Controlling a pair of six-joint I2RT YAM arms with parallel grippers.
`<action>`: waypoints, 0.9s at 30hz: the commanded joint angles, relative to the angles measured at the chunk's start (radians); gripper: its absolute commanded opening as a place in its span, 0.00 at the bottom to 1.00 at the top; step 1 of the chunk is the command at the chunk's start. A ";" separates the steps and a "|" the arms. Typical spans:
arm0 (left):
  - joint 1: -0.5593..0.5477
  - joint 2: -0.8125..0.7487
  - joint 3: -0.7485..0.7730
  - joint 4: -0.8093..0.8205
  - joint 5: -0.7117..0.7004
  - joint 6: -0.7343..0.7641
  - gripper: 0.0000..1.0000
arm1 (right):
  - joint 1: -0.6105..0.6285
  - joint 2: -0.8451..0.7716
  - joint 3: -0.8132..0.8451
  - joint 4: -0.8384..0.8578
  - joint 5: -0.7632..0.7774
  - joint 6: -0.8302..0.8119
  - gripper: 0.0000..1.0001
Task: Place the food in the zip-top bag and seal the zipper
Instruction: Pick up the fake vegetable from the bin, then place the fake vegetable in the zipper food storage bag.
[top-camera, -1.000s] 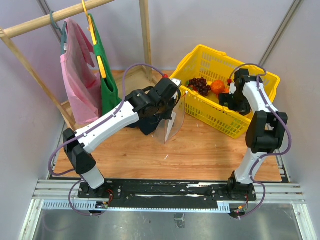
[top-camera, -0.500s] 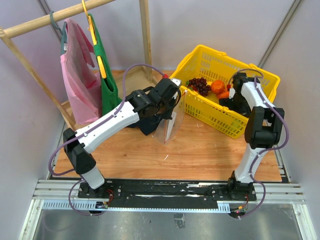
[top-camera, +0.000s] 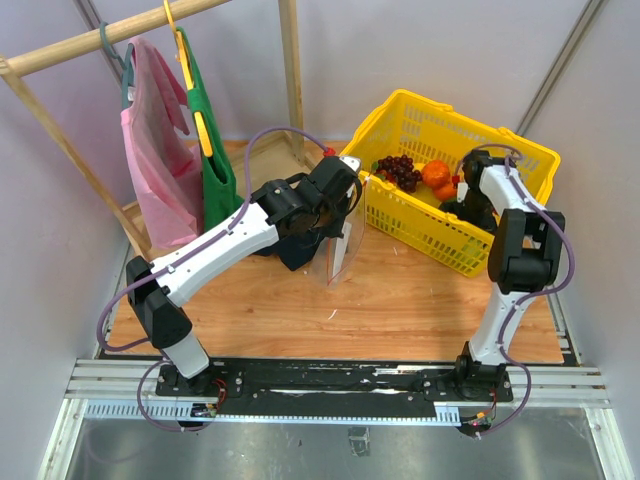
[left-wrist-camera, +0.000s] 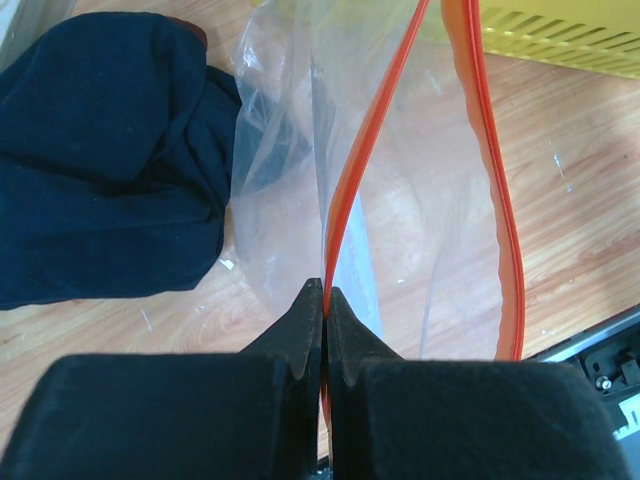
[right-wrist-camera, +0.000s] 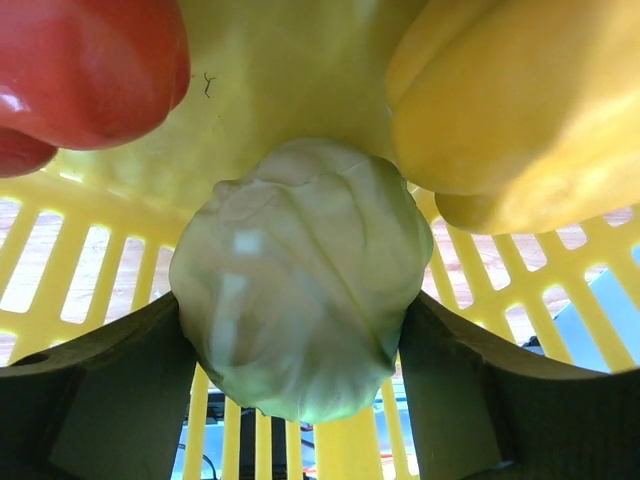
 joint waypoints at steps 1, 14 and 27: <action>-0.007 -0.025 0.014 -0.005 -0.022 -0.001 0.00 | -0.006 -0.061 -0.005 -0.004 -0.076 0.024 0.60; -0.007 -0.030 0.031 -0.020 -0.049 -0.007 0.00 | -0.006 -0.320 0.105 0.011 -0.038 0.099 0.41; -0.007 0.006 0.085 -0.062 -0.122 -0.079 0.00 | 0.010 -0.664 0.031 0.258 -0.132 0.286 0.32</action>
